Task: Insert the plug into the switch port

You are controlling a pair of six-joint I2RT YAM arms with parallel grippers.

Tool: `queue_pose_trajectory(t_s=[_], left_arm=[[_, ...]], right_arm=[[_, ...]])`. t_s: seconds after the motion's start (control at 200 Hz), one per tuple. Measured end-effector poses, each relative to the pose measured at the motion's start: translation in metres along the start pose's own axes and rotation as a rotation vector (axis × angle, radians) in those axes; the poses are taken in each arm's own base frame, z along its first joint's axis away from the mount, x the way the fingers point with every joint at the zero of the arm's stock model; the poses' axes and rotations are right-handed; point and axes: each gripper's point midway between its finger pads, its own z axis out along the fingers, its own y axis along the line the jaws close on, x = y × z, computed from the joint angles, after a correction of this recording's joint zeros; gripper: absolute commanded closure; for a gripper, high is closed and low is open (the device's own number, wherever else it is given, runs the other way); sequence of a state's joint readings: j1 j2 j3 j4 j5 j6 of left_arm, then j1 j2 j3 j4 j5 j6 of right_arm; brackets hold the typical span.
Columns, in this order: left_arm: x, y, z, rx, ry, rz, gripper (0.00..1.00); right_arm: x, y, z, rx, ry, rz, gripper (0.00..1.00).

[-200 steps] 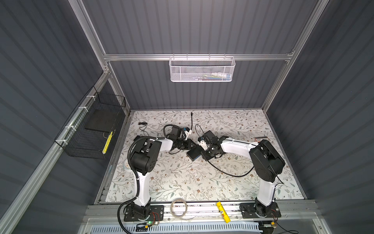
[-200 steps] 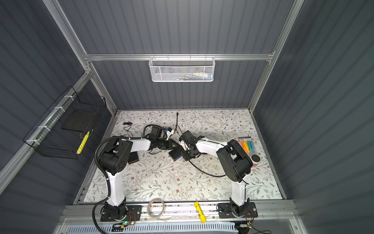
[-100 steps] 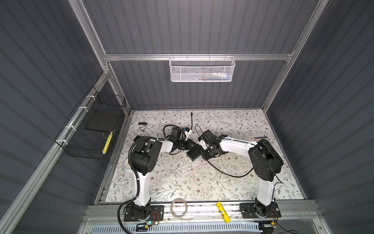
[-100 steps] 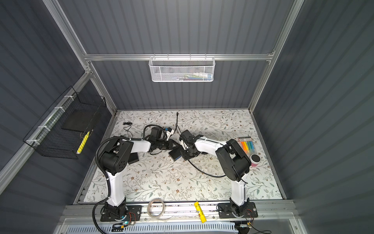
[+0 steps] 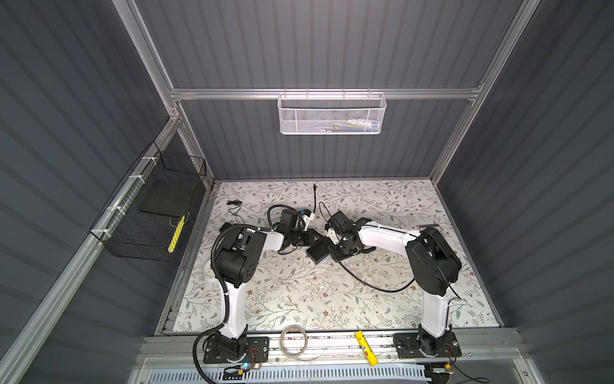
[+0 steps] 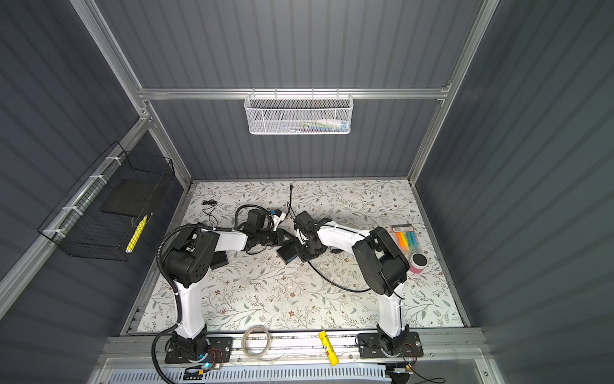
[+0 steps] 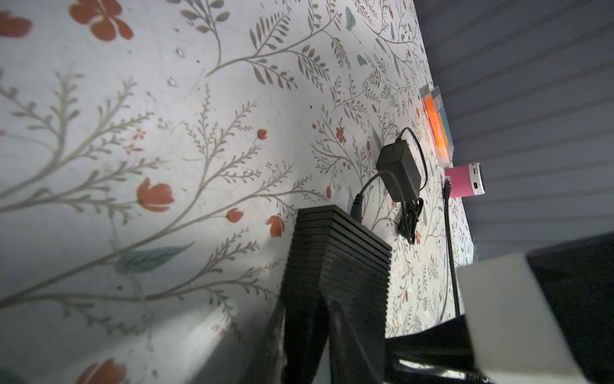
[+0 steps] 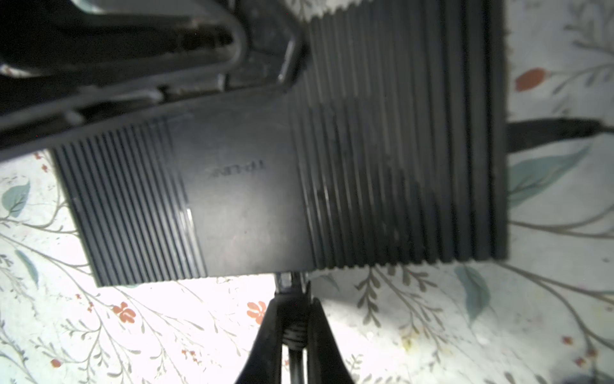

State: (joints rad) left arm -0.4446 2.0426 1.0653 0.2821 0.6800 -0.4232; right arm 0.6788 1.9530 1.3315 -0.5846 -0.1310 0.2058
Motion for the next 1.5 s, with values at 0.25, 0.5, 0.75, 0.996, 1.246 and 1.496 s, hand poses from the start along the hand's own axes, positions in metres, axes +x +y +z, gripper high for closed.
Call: queue_pose_trajectory(t_s=[0.25,0.5,0.75,0.996,1.246,1.496], left_arm=[[0.001,0.0,0.001,0.002,-0.01,0.006,0.77],[0.001,0.0,0.001,0.002,-0.013,0.011,0.77],[0.001,0.0,0.001,0.001,-0.013,0.01,0.77],[-0.006,0.003,0.001,-0.023,-0.048,0.026,0.77],[-0.006,0.003,0.001,-0.025,-0.049,0.028,0.78],[-0.007,0.003,0.001,-0.056,-0.044,0.028,0.74]], right_arm=[[0.001,-0.001,0.003,0.004,0.013,0.001,1.0],[0.003,-0.002,0.009,0.006,0.029,-0.004,1.0],[0.001,-0.001,0.007,0.013,0.05,-0.02,1.0],[-0.008,-0.001,0.005,0.02,0.037,-0.03,1.0],[-0.006,-0.002,0.01,0.021,0.048,-0.027,1.0],[-0.006,-0.003,0.012,0.013,0.032,-0.026,0.94]])
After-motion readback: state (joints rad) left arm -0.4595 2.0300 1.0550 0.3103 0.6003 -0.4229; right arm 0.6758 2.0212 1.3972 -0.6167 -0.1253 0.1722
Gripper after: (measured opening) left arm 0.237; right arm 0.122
